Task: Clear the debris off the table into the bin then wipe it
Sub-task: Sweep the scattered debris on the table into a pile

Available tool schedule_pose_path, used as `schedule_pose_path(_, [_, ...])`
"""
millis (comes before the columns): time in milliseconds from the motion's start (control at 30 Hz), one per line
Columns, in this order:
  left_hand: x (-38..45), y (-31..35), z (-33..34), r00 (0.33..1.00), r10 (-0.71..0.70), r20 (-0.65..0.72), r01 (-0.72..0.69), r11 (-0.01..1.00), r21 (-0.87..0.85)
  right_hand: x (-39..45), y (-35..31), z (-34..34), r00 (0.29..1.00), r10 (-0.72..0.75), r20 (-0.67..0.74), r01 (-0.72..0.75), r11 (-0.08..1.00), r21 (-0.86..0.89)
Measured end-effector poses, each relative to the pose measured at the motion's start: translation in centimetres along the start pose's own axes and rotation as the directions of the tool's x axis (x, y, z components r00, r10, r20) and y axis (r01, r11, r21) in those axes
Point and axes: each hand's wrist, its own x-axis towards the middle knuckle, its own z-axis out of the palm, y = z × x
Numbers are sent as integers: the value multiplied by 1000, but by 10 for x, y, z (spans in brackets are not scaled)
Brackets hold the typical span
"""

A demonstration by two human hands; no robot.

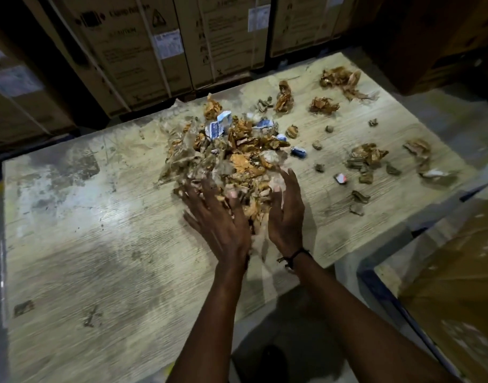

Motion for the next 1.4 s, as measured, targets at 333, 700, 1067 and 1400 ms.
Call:
schedule_pose_path(333, [-31, -3, 22, 835, 463, 296, -541, 788, 295, 32, 89, -100, 939, 215, -269, -328, 795, -510])
schedule_pose_path(700, [19, 16, 42, 818, 476, 323, -571, 738, 360, 53, 61, -55, 998, 46, 49, -25, 927, -374])
schedule_pose_path(1067, [9, 35, 67, 652, 650, 390, -757, 589, 284, 146, 121, -118, 974, 157, -161, -215, 859, -465])
schedule_pose_path(1400, [23, 39, 80, 758, 590, 279, -650, 719, 248, 109, 71, -51, 963, -195, 189, 240, 936, -256])
